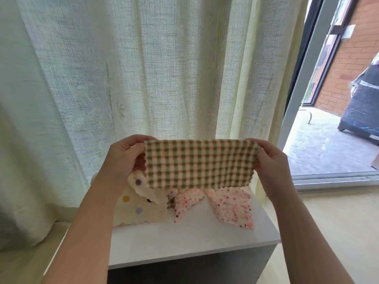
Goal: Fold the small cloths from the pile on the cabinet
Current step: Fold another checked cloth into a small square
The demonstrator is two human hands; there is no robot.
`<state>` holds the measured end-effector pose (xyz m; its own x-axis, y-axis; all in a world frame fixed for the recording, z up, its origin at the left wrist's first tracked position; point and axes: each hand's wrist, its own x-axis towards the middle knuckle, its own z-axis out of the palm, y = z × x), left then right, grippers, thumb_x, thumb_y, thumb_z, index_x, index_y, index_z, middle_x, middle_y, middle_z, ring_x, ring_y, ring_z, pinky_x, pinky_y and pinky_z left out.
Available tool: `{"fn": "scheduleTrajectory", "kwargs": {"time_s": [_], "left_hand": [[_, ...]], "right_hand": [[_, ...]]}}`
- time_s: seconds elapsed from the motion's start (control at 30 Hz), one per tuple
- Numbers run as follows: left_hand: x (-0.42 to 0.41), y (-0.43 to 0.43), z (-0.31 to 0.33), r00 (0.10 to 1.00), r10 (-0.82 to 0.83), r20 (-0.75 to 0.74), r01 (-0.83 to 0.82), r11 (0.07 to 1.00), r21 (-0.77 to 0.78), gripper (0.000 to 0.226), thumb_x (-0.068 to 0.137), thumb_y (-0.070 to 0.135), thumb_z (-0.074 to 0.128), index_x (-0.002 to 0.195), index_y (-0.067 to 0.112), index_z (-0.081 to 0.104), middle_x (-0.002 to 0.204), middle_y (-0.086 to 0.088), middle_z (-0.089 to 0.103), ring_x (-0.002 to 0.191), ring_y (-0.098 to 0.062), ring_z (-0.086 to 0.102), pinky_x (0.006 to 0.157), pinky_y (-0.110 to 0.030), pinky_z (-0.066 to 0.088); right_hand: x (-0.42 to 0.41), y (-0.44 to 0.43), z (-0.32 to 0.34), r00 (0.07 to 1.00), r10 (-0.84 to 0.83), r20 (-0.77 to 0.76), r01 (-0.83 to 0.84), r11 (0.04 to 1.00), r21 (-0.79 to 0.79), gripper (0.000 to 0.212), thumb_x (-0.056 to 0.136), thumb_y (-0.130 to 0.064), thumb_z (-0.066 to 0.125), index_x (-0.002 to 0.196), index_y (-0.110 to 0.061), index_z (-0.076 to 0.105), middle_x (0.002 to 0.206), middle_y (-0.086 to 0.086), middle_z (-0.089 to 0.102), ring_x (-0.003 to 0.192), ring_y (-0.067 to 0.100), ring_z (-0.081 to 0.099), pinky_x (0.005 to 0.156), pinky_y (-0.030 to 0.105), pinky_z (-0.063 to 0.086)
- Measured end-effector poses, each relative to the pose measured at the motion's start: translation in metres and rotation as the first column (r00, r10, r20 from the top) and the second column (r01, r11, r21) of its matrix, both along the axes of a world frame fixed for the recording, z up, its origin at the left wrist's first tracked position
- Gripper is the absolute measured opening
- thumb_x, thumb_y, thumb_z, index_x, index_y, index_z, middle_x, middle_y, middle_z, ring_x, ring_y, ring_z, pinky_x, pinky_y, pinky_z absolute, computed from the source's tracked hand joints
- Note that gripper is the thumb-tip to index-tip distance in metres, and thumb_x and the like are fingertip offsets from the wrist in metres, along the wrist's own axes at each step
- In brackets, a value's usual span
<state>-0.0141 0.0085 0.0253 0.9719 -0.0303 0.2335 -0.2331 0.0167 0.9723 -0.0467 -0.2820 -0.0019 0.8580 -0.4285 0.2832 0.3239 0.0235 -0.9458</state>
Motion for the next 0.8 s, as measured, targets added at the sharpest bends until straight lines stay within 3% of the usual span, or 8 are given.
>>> {"fn": "scheduleTrajectory", "kwargs": {"time_s": [0.17, 0.27, 0.43, 0.53, 0.67, 0.73, 0.8], "left_hand": [[0.002, -0.005, 0.002, 0.999, 0.021, -0.048, -0.022, 0.999, -0.030, 0.029, 0.096, 0.011, 0.049, 0.078, 0.012, 0.072, 0.077, -0.003, 0.070, 0.070, -0.015, 0.064, 0.065, -0.027, 0.056], [0.004, -0.009, -0.002, 0.984, 0.175, -0.020, -0.173, 0.981, 0.088, 0.009, 0.087, 0.017, 0.069, 0.080, 0.022, 0.070, 0.078, 0.003, 0.071, 0.075, -0.014, 0.065, 0.070, -0.030, 0.054], [0.004, -0.004, -0.004, 0.990, 0.091, -0.109, -0.068, 0.979, 0.194, 0.040, 0.083, 0.011, 0.074, 0.118, 0.028, 0.067, 0.101, -0.004, 0.074, 0.092, -0.020, 0.070, 0.085, -0.038, 0.057], [0.005, -0.006, -0.006, 0.977, 0.058, -0.203, -0.016, 0.979, 0.203, 0.017, 0.085, 0.016, 0.072, 0.102, 0.020, 0.074, 0.095, -0.006, 0.076, 0.087, -0.023, 0.072, 0.092, -0.049, 0.054], [0.006, -0.010, -0.008, 0.980, 0.155, -0.125, -0.131, 0.974, 0.184, 0.006, 0.086, 0.015, 0.072, 0.089, 0.018, 0.076, 0.083, -0.004, 0.076, 0.083, -0.033, 0.072, 0.087, -0.065, 0.051], [0.006, -0.010, -0.009, 0.978, 0.199, -0.060, -0.184, 0.963, 0.197, 0.014, 0.085, 0.011, 0.072, 0.091, 0.023, 0.074, 0.084, 0.000, 0.076, 0.084, -0.028, 0.072, 0.083, -0.057, 0.056], [0.007, -0.009, -0.010, 0.971, 0.240, 0.023, -0.238, 0.940, 0.245, 0.024, 0.085, 0.013, 0.073, 0.101, 0.030, 0.072, 0.087, 0.004, 0.075, 0.085, -0.016, 0.072, 0.079, -0.036, 0.059]], "right_hand": [[-0.004, 0.000, 0.005, 0.994, 0.105, -0.005, -0.103, 0.984, 0.148, 0.031, 0.099, -0.015, 0.042, 0.092, -0.009, 0.072, 0.076, 0.004, 0.065, 0.068, 0.012, 0.060, 0.064, 0.024, 0.049], [-0.005, 0.002, 0.009, 0.998, 0.051, -0.031, -0.050, 0.999, 0.018, 0.014, 0.096, -0.012, 0.058, 0.090, -0.011, 0.071, 0.079, 0.001, 0.070, 0.077, 0.013, 0.065, 0.069, 0.022, 0.055], [-0.008, 0.001, 0.010, 0.999, 0.021, -0.024, -0.023, 0.994, -0.111, 0.025, 0.092, -0.001, 0.061, 0.111, -0.017, 0.068, 0.083, 0.002, 0.073, 0.077, 0.006, 0.068, 0.074, 0.019, 0.057], [-0.007, 0.000, 0.008, 0.999, 0.009, -0.044, -0.014, 0.992, -0.123, 0.027, 0.092, 0.000, 0.061, 0.112, -0.017, 0.068, 0.078, -0.001, 0.070, 0.075, 0.003, 0.067, 0.073, 0.017, 0.055], [-0.003, -0.001, 0.004, 0.998, -0.010, -0.064, 0.001, 0.990, -0.142, 0.024, 0.091, 0.001, 0.062, 0.106, -0.015, 0.071, 0.073, -0.009, 0.072, 0.072, 0.000, 0.067, 0.068, 0.013, 0.053], [-0.002, -0.002, 0.003, 0.998, -0.033, -0.052, 0.023, 0.983, -0.179, 0.023, 0.091, 0.001, 0.062, 0.105, -0.014, 0.071, 0.066, -0.013, 0.070, 0.068, -0.002, 0.065, 0.067, 0.012, 0.051], [-0.002, -0.003, 0.002, 0.995, -0.097, -0.027, 0.086, 0.960, -0.266, 0.022, 0.089, 0.001, 0.064, 0.103, -0.016, 0.070, 0.063, -0.014, 0.067, 0.064, -0.006, 0.063, 0.064, 0.007, 0.047]]}}
